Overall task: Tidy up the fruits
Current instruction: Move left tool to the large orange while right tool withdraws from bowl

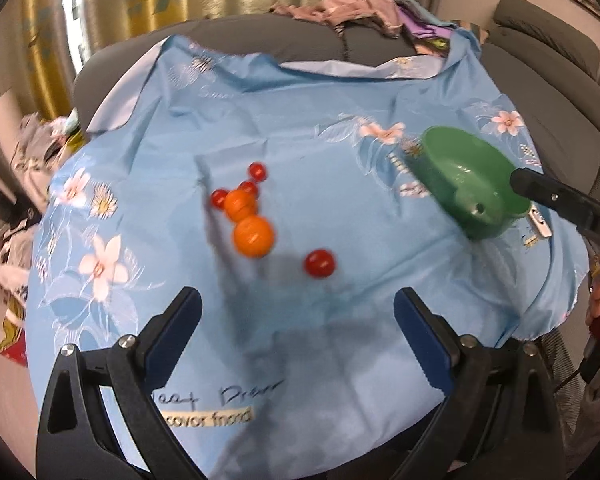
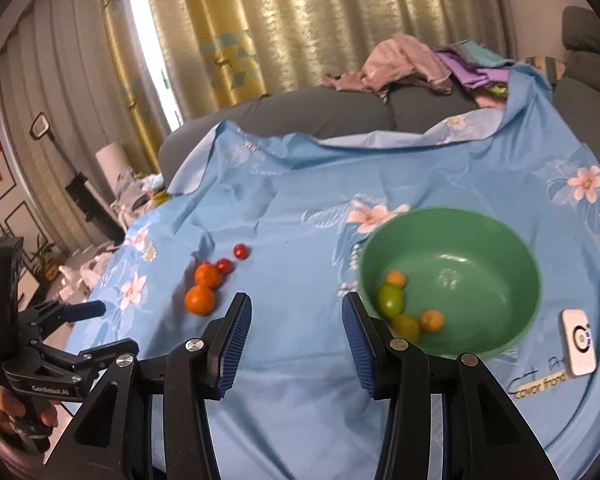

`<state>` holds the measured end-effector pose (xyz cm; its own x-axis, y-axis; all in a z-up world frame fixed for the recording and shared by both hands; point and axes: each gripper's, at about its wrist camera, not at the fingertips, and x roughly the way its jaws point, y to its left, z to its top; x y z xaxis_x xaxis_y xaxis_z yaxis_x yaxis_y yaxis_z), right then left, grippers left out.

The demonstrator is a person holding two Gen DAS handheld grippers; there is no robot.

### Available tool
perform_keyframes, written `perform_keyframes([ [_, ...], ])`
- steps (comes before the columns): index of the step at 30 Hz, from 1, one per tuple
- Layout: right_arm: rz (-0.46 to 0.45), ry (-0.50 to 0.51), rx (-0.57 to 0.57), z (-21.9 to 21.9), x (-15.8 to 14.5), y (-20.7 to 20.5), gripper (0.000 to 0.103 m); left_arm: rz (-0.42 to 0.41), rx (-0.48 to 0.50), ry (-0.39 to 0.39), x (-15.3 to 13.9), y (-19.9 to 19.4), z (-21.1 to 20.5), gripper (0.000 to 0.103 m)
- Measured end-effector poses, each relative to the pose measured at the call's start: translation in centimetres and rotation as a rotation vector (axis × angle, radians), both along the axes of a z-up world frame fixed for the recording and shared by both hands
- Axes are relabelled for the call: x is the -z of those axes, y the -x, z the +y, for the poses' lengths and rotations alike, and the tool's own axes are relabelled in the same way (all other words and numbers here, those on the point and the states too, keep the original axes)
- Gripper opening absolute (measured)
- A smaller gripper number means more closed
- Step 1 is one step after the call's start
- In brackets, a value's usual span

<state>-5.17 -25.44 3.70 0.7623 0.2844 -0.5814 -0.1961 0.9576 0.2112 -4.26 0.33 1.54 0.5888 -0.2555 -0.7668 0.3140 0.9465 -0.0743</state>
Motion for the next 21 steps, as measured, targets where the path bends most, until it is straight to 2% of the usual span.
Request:
perform_keyframes([
  [5,0.035,0.021,-0.049,2.0,0.8,-0.6,0.048,0.04,-0.023,0.029,1.3,-0.3,1.7,0.097],
  [12,0.084,0.027,-0.107,4.0,2.0,-1.6,0.048,0.051,-0.02,0.063,2.2,-1.1,2.1,0.097],
  [21,0.135,0.028,-0.129,5.1,3.7,-3.2,0.048,0.033,0.002,0.001,3.7,-5.6,0.0,0.095],
])
